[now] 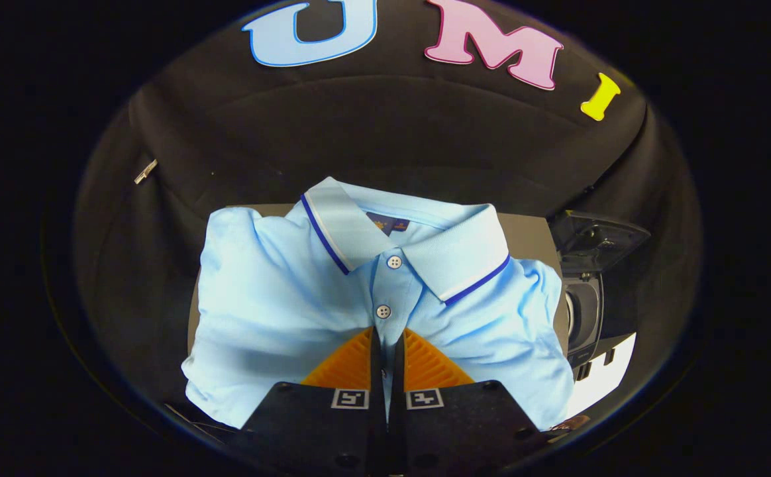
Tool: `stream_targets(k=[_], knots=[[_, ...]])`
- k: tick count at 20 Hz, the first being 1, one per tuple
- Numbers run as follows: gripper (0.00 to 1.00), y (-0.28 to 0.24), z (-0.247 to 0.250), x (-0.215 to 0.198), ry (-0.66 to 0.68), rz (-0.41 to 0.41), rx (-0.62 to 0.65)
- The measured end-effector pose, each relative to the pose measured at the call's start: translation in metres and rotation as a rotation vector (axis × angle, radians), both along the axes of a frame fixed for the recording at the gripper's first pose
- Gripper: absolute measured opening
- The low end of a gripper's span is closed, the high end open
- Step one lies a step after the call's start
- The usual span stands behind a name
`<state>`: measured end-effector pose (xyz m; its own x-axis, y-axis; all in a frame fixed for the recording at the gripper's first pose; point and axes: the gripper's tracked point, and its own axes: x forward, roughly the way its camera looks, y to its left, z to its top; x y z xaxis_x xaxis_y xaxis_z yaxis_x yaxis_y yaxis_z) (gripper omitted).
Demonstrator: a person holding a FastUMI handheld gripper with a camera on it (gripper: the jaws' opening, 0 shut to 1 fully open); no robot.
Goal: Put the clothes into the washing machine and then close the washing machine lid.
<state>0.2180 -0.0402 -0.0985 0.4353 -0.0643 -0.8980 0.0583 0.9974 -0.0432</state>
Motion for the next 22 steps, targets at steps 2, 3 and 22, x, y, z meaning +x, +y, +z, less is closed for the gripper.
stream_targets(k=[2, 3, 22], knots=[[0.06, 0.0, 0.0, 0.0, -0.015, -0.007, 0.005], [0.06, 0.0, 0.001, 0.001, -0.032, -0.014, 0.008], [0.06, 0.004, 0.046, -0.014, -0.555, 0.119, 0.016]])
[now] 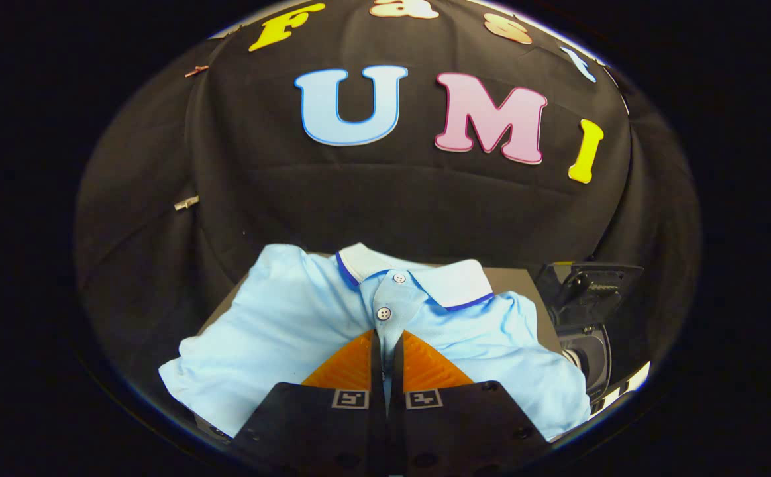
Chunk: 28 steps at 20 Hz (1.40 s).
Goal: Put the clothes into the washing machine and then close the washing machine lid.
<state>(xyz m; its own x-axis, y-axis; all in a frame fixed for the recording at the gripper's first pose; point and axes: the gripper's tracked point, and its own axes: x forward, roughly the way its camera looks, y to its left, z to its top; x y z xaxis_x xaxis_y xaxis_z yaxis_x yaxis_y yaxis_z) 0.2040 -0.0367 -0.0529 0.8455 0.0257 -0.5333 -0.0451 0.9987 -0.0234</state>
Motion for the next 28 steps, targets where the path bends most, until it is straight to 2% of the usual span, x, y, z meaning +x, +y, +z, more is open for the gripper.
stream_targets(k=[5, 10, 14, 20, 28], knots=[[0.06, -0.016, 0.047, -0.011, -0.141, 0.001, -0.037], [0.06, -0.056, 0.101, -0.019, -0.258, -0.047, -0.057], [0.05, -0.108, 0.124, -0.023, -0.3, -0.1, -0.075], [0.05, -0.206, 0.136, -0.021, -0.331, -0.195, -0.083], [0.05, -0.309, 0.122, -0.011, -0.31, -0.229, -0.103]])
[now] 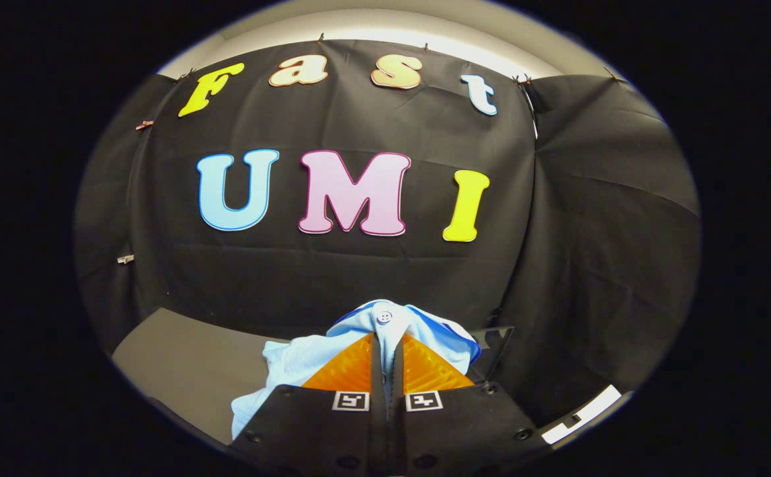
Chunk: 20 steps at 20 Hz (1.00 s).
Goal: Put the clothes into the washing machine and then close the washing machine lid.
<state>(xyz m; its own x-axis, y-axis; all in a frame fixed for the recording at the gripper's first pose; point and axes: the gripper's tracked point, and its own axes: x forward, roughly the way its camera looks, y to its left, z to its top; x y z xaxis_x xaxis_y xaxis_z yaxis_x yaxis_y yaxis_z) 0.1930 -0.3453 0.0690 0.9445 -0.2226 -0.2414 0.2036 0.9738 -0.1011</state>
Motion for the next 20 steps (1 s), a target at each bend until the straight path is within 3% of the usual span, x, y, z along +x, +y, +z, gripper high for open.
stream_targets(k=[9, 20], knots=[[0.05, -0.059, -0.062, 0.013, 0.088, -0.001, -0.01], [0.05, -0.107, -0.146, -0.006, 0.194, -0.027, 0.028]])
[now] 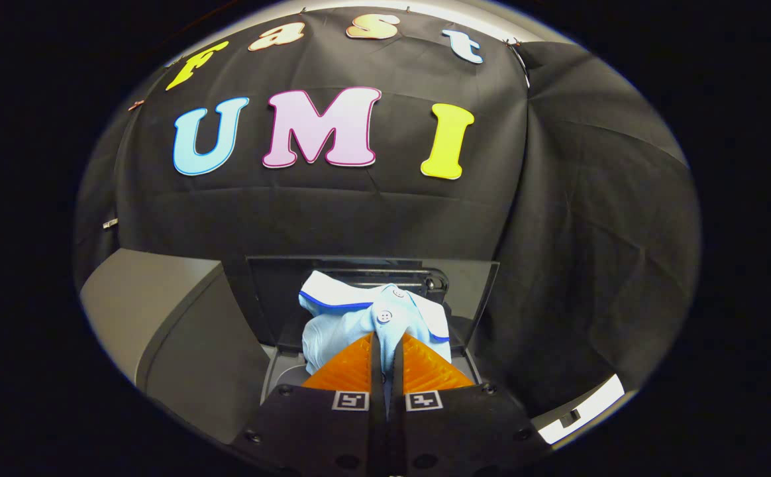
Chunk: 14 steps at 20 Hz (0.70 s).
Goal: Put the clothes into the washing machine and then close the washing machine lid.
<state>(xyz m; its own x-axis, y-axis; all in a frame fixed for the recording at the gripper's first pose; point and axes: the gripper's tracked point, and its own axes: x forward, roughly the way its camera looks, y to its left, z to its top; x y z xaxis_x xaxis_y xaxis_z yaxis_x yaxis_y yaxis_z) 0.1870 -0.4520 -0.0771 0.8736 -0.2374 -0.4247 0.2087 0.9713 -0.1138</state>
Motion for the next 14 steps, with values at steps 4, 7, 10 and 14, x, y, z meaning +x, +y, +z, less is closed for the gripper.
stream_targets(k=[4, 7, 10, 14], knots=[[0.05, 0.002, -0.048, -0.008, 0.099, 0.003, 0.01], [0.06, 0.008, -0.089, -0.005, 0.176, 0.019, 0.031], [0.05, 0.004, -0.122, -0.004, 0.231, 0.023, 0.045], [0.06, -0.003, -0.153, -0.005, 0.286, 0.017, 0.058]])
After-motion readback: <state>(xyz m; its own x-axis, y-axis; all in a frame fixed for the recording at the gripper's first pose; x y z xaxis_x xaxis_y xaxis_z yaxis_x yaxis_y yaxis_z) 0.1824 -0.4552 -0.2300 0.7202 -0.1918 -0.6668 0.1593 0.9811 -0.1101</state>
